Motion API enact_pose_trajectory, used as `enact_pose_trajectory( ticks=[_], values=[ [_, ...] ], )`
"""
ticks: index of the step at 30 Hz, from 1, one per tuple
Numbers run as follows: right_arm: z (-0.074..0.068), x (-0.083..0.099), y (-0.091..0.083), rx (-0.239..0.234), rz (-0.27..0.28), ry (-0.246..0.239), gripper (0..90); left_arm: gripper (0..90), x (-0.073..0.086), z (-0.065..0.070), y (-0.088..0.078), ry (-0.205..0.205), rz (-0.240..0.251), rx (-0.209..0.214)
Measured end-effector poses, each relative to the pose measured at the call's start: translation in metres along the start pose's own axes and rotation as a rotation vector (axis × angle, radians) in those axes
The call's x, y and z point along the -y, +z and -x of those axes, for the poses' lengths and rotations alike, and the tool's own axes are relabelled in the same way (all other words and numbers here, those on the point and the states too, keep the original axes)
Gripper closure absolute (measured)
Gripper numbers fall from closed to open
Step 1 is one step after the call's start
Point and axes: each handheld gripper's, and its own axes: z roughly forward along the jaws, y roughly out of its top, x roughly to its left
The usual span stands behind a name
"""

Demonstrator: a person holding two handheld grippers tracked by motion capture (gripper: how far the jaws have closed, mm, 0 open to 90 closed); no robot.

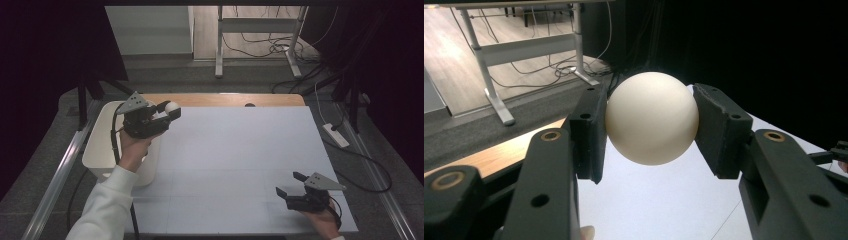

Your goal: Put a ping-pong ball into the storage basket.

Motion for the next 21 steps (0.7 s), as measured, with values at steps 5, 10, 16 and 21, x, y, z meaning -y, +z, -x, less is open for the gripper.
enact_pose_trajectory(
  ticks=[5,10,16,21],
  values=[
    [0.000,0.000,0.000,0.001,0.000,0.000,12.5,50.9,-0.001,-0.004,-0.004,-0.001,0.001,-0.017],
    [0.000,0.000,0.000,0.001,0.000,-0.001,12.6,50.9,-0.001,-0.007,-0.008,-0.002,0.006,-0.032],
    [0.000,0.000,0.000,0.002,0.000,0.000,12.6,50.9,0.000,-0.012,-0.013,-0.002,-0.002,-0.056],
    [0.000,0.000,0.000,0.002,0.000,-0.001,12.5,50.9,0.002,-0.020,-0.018,-0.013,-0.002,-0.081]
  ],
)
